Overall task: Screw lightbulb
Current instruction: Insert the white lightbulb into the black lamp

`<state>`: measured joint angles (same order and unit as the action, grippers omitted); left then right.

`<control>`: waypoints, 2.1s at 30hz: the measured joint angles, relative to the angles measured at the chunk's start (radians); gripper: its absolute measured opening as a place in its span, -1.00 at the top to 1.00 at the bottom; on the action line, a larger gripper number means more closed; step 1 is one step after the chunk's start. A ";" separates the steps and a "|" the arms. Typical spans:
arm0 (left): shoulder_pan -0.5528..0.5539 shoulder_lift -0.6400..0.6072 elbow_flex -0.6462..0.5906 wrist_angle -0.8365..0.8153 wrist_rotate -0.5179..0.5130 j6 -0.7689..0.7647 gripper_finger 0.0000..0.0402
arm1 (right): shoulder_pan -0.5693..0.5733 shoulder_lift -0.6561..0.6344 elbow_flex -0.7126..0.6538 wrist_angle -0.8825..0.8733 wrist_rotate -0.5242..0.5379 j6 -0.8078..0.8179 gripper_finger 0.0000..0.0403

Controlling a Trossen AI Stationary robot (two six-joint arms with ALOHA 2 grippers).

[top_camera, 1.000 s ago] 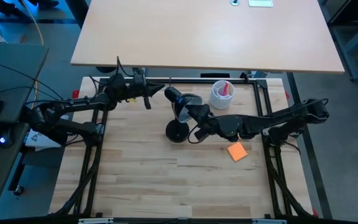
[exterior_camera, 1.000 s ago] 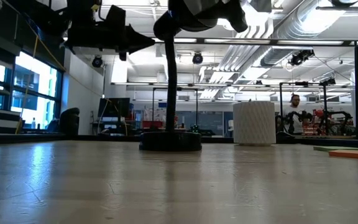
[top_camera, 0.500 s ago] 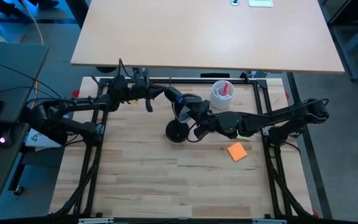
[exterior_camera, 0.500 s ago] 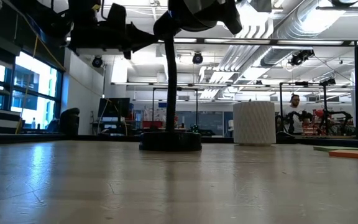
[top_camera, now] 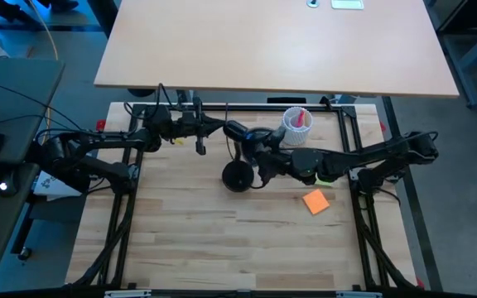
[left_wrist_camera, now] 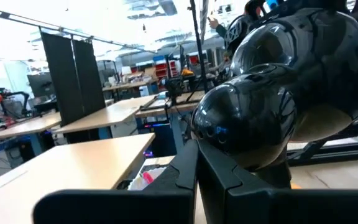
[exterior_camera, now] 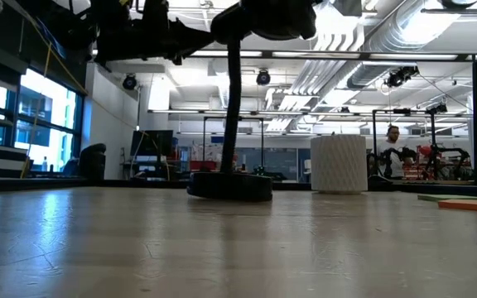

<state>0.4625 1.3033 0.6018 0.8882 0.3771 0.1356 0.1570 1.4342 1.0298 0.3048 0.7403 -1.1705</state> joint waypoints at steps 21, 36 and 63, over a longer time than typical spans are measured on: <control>0.000 -0.001 0.000 -0.037 -0.067 0.060 1.00 | -0.001 0.000 0.000 0.066 0.006 1.093 -0.41; -0.001 -0.001 0.000 -0.070 -0.068 0.059 1.00 | 0.000 -0.002 0.000 0.069 -0.011 1.238 -0.55; -0.001 -0.001 0.000 -0.093 -0.067 0.055 1.00 | 0.097 -0.002 0.001 0.107 0.062 0.630 -0.57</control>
<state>0.4618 1.3025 0.6018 0.7952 0.3103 0.1905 0.2536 1.4319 1.0306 0.4114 0.8024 -0.5403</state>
